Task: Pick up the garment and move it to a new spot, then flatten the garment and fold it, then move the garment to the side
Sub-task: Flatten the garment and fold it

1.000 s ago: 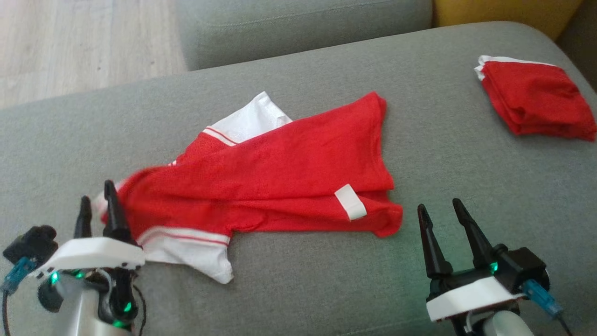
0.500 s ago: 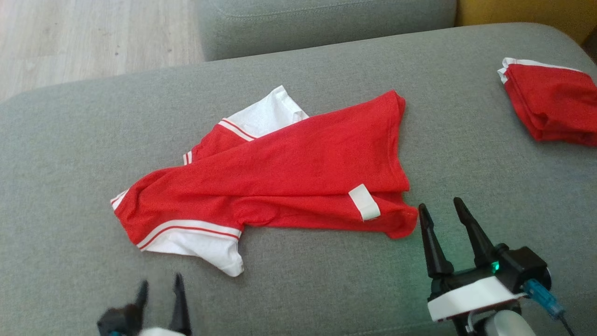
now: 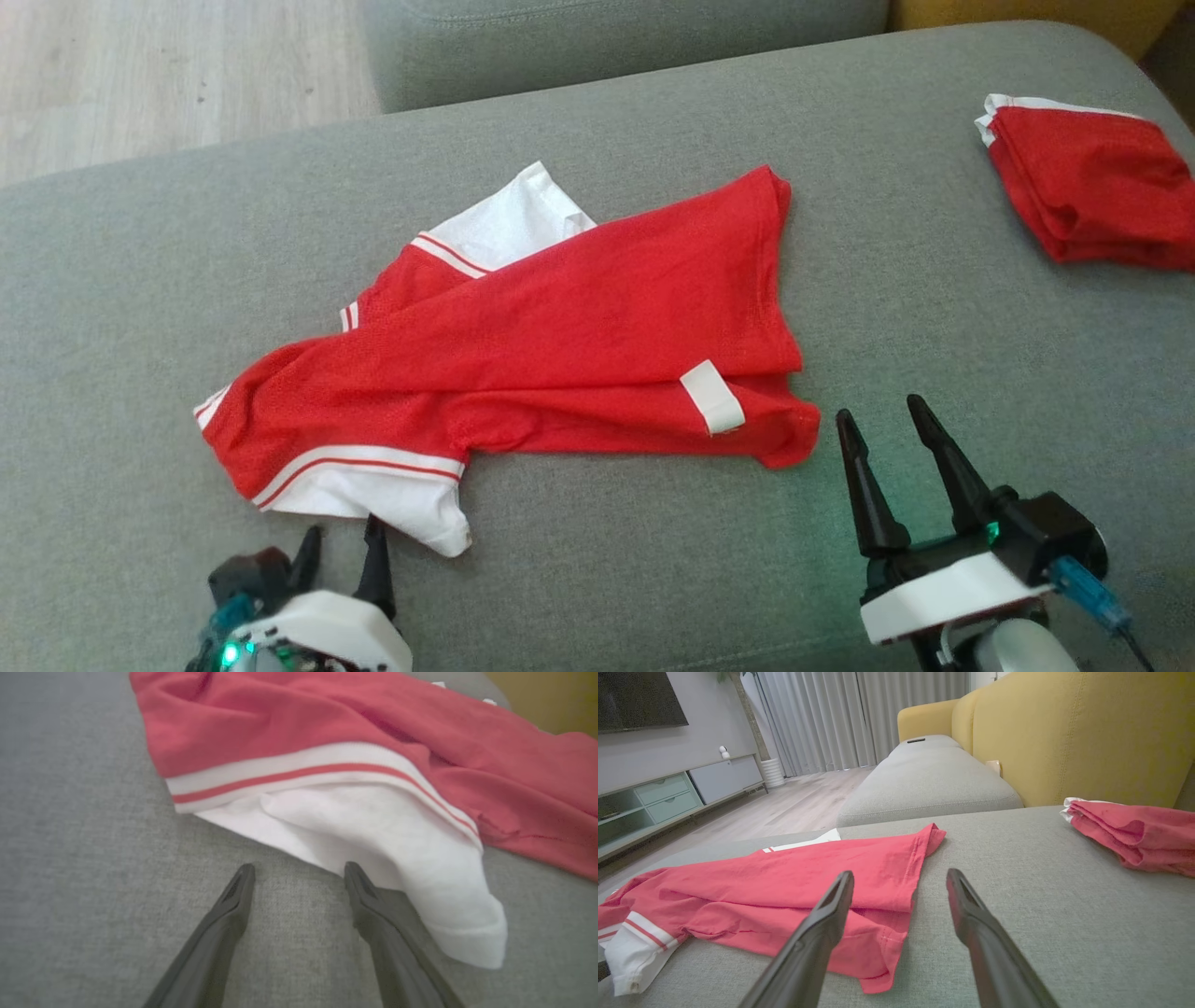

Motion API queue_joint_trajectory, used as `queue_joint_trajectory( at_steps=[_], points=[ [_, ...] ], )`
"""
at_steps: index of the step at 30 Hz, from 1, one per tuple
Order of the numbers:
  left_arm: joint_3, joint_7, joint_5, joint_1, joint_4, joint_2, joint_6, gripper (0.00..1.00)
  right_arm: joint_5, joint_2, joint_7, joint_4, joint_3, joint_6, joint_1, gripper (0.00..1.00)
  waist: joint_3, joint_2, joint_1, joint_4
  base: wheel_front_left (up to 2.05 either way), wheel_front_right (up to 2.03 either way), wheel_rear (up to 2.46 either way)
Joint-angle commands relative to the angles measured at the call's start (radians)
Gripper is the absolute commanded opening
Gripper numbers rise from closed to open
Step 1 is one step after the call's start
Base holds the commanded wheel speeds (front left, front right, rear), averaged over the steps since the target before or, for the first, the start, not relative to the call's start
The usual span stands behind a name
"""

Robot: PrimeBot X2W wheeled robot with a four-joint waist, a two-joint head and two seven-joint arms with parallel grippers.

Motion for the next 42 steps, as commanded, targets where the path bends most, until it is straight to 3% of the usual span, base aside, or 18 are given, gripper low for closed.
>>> queue_joint_trajectory(
  at_steps=[1,3,6,7,8,9,16,23,31,35,37,42],
  points=[
    [0.029,-0.004,-0.002,-0.050,0.027,0.005,0.008,1.00,-0.005,-0.015,-0.011,-0.031,0.024,0.007,-0.041,1.00,0.007,0.0000,0.0000,-0.007,0.00,0.00,0.00],
    [0.041,-0.004,-0.014,-0.082,0.057,0.005,0.003,1.00,-0.004,-0.016,-0.011,-0.032,0.025,0.007,-0.045,1.00,0.013,0.0000,0.0000,-0.012,0.00,0.00,0.00],
    [0.057,-0.004,-0.028,-0.116,0.063,0.005,-0.025,0.86,-0.004,-0.017,-0.011,-0.033,0.023,0.007,-0.050,1.00,0.020,0.0000,0.0000,-0.013,0.00,0.00,0.00],
    [0.058,-0.004,-0.036,-0.121,0.062,0.005,-0.042,0.58,-0.004,-0.018,-0.011,-0.033,0.021,0.007,-0.051,1.00,0.020,0.0000,0.0000,-0.013,0.00,0.00,0.00],
    [0.056,-0.004,-0.033,-0.125,0.069,0.005,-0.053,0.24,-0.005,-0.018,-0.011,-0.033,0.018,0.007,-0.050,1.00,0.019,0.0000,0.0000,-0.011,0.00,0.00,0.00],
    [0.054,-0.004,-0.027,-0.128,0.078,0.005,-0.060,0.00,-0.006,-0.018,-0.011,-0.032,0.016,0.007,-0.049,1.00,0.016,0.0000,0.0000,-0.009,0.00,0.00,0.00],
    [0.049,-0.004,0.021,-0.122,0.076,0.013,-0.095,0.00,-0.012,-0.019,-0.011,-0.037,0.003,0.007,-0.038,1.00,0.005,0.0000,0.0000,0.015,0.00,0.00,0.00],
    [0.013,0.072,0.074,-0.057,-0.124,0.098,-0.100,0.00,0.008,-0.007,-0.011,-0.036,0.009,0.007,-0.016,1.00,-0.010,0.0000,0.0000,0.060,0.00,0.00,0.00],
    [0.030,0.266,0.094,0.058,-0.516,0.186,-0.039,0.00,0.017,0.007,-0.011,-0.033,0.025,0.007,-0.021,1.00,-0.014,0.0000,0.0000,0.066,0.00,0.00,0.00],
    [0.032,0.337,0.125,0.093,-0.556,0.224,-0.008,0.00,0.017,0.010,-0.011,-0.034,0.026,0.007,-0.028,1.00,-0.006,0.0000,0.0000,0.061,0.00,0.00,0.00],
    [0.033,0.324,0.149,0.092,-0.532,0.227,0.015,1.00,0.018,0.011,-0.011,-0.034,0.025,0.007,-0.031,1.00,-0.002,0.0000,0.0000,0.061,0.00,0.00,0.00],
    [0.039,0.230,0.182,0.108,-0.506,0.196,0.081,1.00,0.020,0.012,-0.011,-0.034,0.022,0.007,-0.030,1.00,0.002,0.0000,0.0000,0.063,0.00,0.00,0.00]
  ],
)
